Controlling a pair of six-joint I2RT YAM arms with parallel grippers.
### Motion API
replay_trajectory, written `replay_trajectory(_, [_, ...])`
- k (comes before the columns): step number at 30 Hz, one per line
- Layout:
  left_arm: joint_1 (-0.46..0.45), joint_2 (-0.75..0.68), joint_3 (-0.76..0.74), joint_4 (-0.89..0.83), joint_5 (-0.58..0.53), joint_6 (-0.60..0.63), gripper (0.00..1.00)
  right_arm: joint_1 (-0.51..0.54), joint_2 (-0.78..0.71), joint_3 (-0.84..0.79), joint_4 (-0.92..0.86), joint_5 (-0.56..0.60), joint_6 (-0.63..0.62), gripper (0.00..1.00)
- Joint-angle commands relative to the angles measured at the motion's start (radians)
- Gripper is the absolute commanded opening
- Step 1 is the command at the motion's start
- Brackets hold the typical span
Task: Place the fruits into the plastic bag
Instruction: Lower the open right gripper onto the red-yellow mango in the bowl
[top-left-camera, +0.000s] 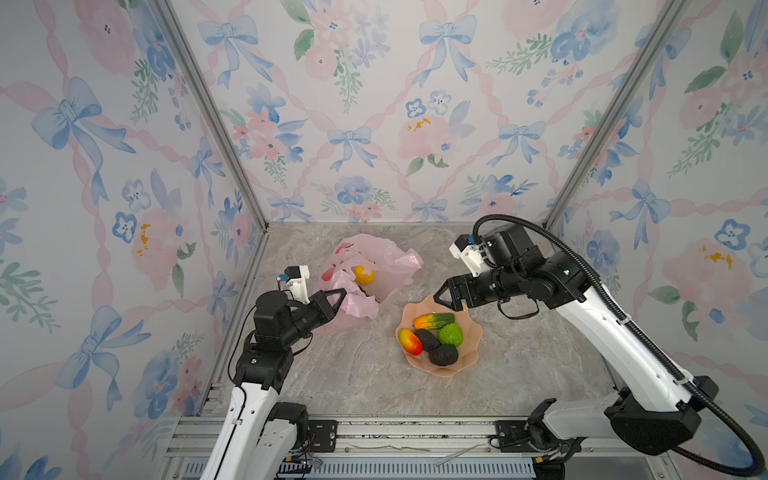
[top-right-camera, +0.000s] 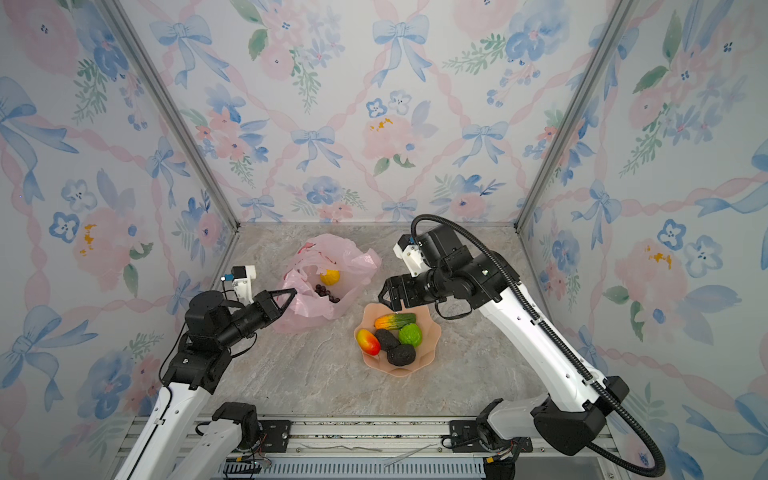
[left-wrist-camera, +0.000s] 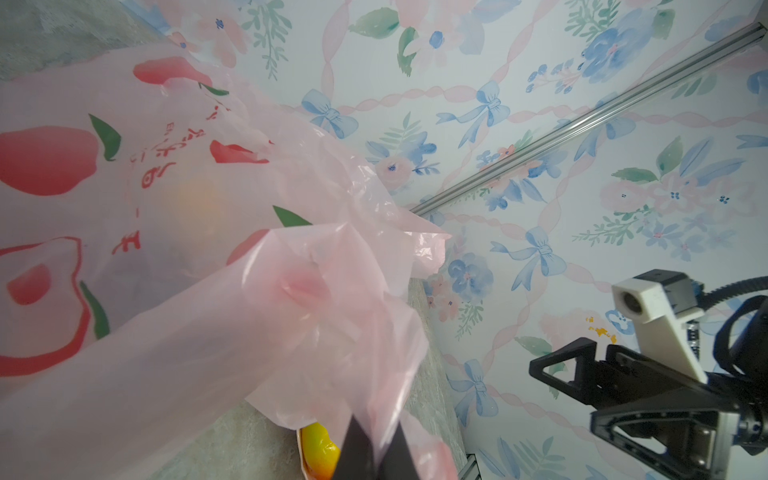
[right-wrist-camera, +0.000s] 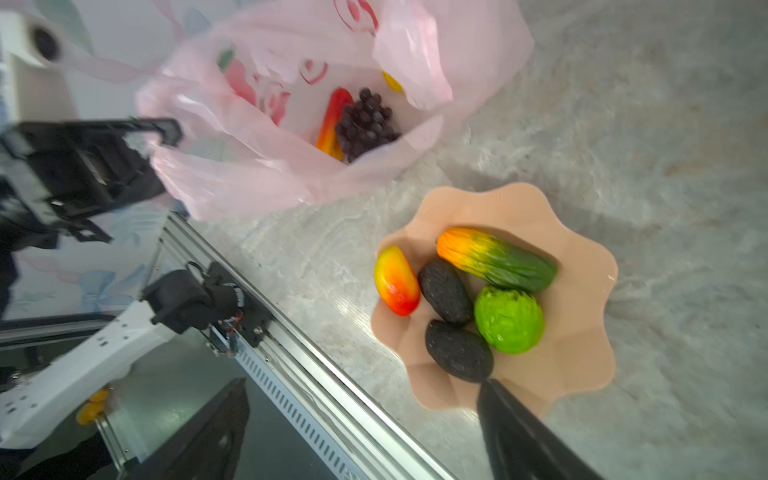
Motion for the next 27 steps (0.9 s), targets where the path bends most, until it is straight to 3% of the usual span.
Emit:
replay_trajectory(1, [0.008, -0.013, 0.02, -0.01, 0.021, 0.02, 0.0, 0.054, 0.006, -0.077, -0.072, 0.111, -0.04, 0.89])
replay_trajectory(10, [0.008, -0.018, 0.02, -0.02, 0.033, 0.02, 0.0, 0.144, 0.114, -0.172, 0.109, 0.032, -0.049, 0.88])
replay_trajectory(27, [0.008, -0.044, 0.011, -0.039, 0.034, 0.017, 0.0, 0.206, 0.328, -0.226, 0.322, 0.057, -0.037, 0.81])
